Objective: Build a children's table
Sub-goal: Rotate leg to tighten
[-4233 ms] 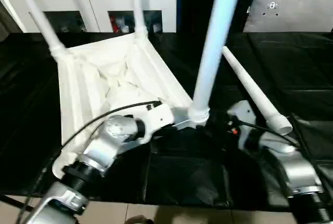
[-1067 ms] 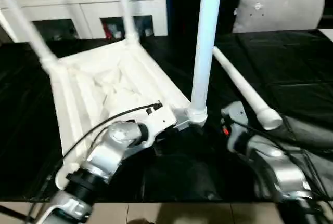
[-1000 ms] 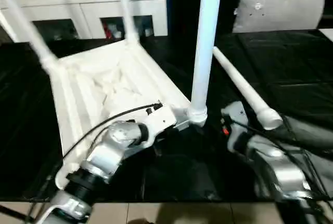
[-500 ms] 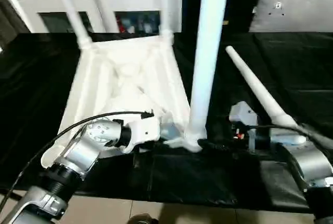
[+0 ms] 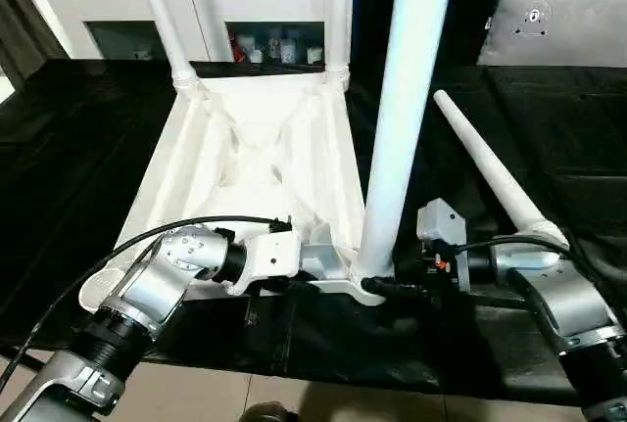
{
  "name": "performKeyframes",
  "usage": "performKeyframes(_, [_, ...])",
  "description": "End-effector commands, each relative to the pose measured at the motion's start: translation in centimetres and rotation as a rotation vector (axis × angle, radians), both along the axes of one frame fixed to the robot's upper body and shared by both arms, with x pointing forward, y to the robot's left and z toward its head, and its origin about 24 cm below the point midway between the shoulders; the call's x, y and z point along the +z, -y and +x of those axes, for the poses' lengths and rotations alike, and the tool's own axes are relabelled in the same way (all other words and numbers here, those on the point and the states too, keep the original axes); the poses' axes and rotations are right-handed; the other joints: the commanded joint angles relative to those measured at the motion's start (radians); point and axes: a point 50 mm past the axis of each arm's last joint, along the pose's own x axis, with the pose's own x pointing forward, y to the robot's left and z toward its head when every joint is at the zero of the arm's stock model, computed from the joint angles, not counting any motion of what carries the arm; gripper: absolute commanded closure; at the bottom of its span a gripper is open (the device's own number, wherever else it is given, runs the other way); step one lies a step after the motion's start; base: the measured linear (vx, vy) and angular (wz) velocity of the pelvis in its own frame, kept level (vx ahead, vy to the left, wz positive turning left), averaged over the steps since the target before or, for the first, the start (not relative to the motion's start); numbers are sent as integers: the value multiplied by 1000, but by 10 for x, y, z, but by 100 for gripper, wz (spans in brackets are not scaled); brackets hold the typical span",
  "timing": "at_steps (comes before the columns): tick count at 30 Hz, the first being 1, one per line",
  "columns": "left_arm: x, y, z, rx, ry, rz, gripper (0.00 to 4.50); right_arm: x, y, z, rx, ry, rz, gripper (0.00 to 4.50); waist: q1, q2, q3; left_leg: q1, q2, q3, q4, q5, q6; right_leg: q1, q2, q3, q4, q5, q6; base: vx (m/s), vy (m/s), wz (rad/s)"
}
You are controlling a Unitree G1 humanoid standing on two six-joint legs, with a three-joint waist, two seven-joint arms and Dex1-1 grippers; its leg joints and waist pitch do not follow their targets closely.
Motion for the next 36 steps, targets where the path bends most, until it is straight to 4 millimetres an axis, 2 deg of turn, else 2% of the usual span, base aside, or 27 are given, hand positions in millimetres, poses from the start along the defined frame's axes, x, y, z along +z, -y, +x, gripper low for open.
performKeyframes(1, [-11, 6, -15, -120, -51, 56, 450, -3, -2, 0, 4, -14, -5, 75, -4, -16, -66, 11, 132, -52, -72, -102, 107, 49, -139, 88, -65, -154, -155, 0, 0, 0])
performKeyframes(3, [-11, 6, -16, -123, -52, 58, 450, -4, -2, 0, 9, -26, -4, 107, -4, -16, -66, 11, 132, -51, -72, -106, 102, 49, -139, 88, -66, -162, -155, 0, 0, 0])
performKeyframes(5, [-11, 6, -16, -125, -55, 57, 450, -5, -2, 0, 13, -32, 0, 114, -4, -15, -66, 11, 132, -51, -72, -102, 103, 49, -137, 88, -64, -156, -154, 0, 0, 0])
performKeyframes(8, [-10, 6, -17, -128, -57, 58, 450, -5, -2, -1, 15, -38, 1, 148, -4, -15, -68, 12, 132, -51, -71, -102, 101, 49, -138, 88, -64, -154, -154, 0, 0, 0])
performKeyframes(14, [-9, 8, -18, -123, -66, 42, 450, -7, -3, -4, 28, -57, 23, 176, -4, -17, -68, 11, 131, -50, -70, -89, 106, 50, -137, 87, -62, -139, -158, 0, 0, 0])
performKeyframes(18, [-6, 13, -17, -47, -93, -38, 450, -11, -9, -8, 14, -79, 30, 180, -6, -13, -69, 13, 135, -49, -71, -88, 107, 49, -137, 88, -60, -123, -165, 0, 0, 0])
performKeyframes(20, [-3, 23, -12, 100, -103, -130, 450, -19, -20, -4, -119, -97, 26, 180, -11, -7, -66, 13, 136, -51, -74, -105, 97, 47, -135, 88, -62, -132, -167, 0, 0, 0])
performKeyframes(21, [-3, 25, -10, 138, -99, -142, 450, -22, -23, -2, -160, -99, 21, 180, -18, -11, -59, 12, 136, -54, -80, -144, 81, 47, -134, 88, -68, -181, -165, 0, 0, 0])
performKeyframes(22, [-3, 29, -6, 192, -85, -158, 450, -25, -30, 0, -210, -94, 29, 181, -24, -11, -52, 20, 127, -51, -84, -214, 51, 46, -135, 87, -85, -301, -145, 0, 0, 0])
performKeyframes(23, [-4, 33, -3, 250, -82, -172, 450, -27, -38, 1, -252, -96, 41, 181, -35, -14, -46, 23, 118, -52, -85, -253, 23, 50, -140, 85, -99, -421, -116, 0, 0, 0])
performKeyframes(24, [-5, 40, 1, 326, -75, -195, 450, -30, -50, 5, -333, -105, 65, 181, -41, -6, -42, 24, 115, -55, -85, -276, 12, 48, -140, 82, -105, -474, -101, -59, 0, -8])
performKeyframes(25, [-7, 47, 4, 396, -72, -207, 450, -33, -61, 9, -421, -111, 80, 181, -71, -7, -32, 39, 107, -60, -84, -367, -23, 40, -135, 65, -131, -617, -48, 0, 0, 0])
performKeyframes(26, [-7, 47, 4, 396, -72, -207, 450, -33, -61, 9, -421, -111, 80, 181, -71, -7, -32, 39, 107, -60, -84, -367, -23, 40, -135, 65, -131, -617, -48, 0, 0, 0])
performKeyframes(27, [-7, 54, 7, 443, -63, -219, 450, -34, -67, 14, -489, -122, 91, 181, -95, -8, -26, 48, 102, -65, -85, -439, -37, 40, -130, 49, -144, -677, -14, 0, 0, 0])
performKeyframes(28, [-6, 65, 10, 523, -57, -241, 450, -36, -73, 21, -606, -133, 95, 181, -124, 0, -27, 60, 103, -71, -85, -504, -44, 40, -126, 34, -154, -679, 15, 0, 0, 0])
performKeyframes(29, [-5, 70, 10, 546, -54, -251, 450, -37, -74, 24, -641, -132, 85, 181, -133, 9, -24, 66, 107, -74, -88, -531, -46, 40, -124, 27, -155, -658, 13, 0, 0, 0])
performKeyframes(30, [-4, 72, 11, 557, -53, -256, 450, -37, -74, 25, -659, -129, 74, 181, -144, 9, -21, 67, 111, -76, -91, -566, -49, 42, -120, 17, -158, -641, 14, 0, 0, 0])
performKeyframes(31, [-3, 79, 11, 576, -39, -264, 450, -39, -72, 28, -697, -110, 38, 181, -160, 15, -23, 50, 120, -87, -105, -610, -55, 65, -119, 11, -142, -588, 25, 0, 0, 0])
performKeyframes(32, [-2, 80, 11, 577, -36, -265, 450, -38, -72, 29, -704, -107, 41, 181, -159, 21, -31, 41, 128, -92, -114, -606, -55, 74, -122, 27, -120, -529, 19, 0, 0, 0])
performKeyframes(33, [-2, 82, 11, 580, -29, -263, 450, -37, -70, 30, -722, -103, 52, 181, -162, 15, -25, 53, 120, -84, -112, -624, -59, 52, -129, 40, -131, -546, 7, 0, 0, 0])
performKeyframes(34, [-2, 83, 11, 580, -27, -259, 450, -35, -69, 31, -734, -107, 73, 181, -166, 10, -25, 58, 92, -73, -86, -545, -42, 42, -149, 43, -156, -653, 3, 0, 0, 0])
performKeyframes(35, [-3, 83, 11, 581, -27, -255, 450, -34, -69, 31, -742, -111, 87, 125, -166, 10, -26, 52, 90, -73, -83, -510, -31, 47, -151, 41, -158, -664, 6, 0, 0, 0])
performKeyframes(36, [-3, 81, 11, 584, -24, -249, 450, -33, -68, 31, -744, -113, 103, 111, -165, 13, -28, 44, 93, -74, -85, -480, -22, 53, -152, 43, -157, -651, 8, 0, 0, 0])
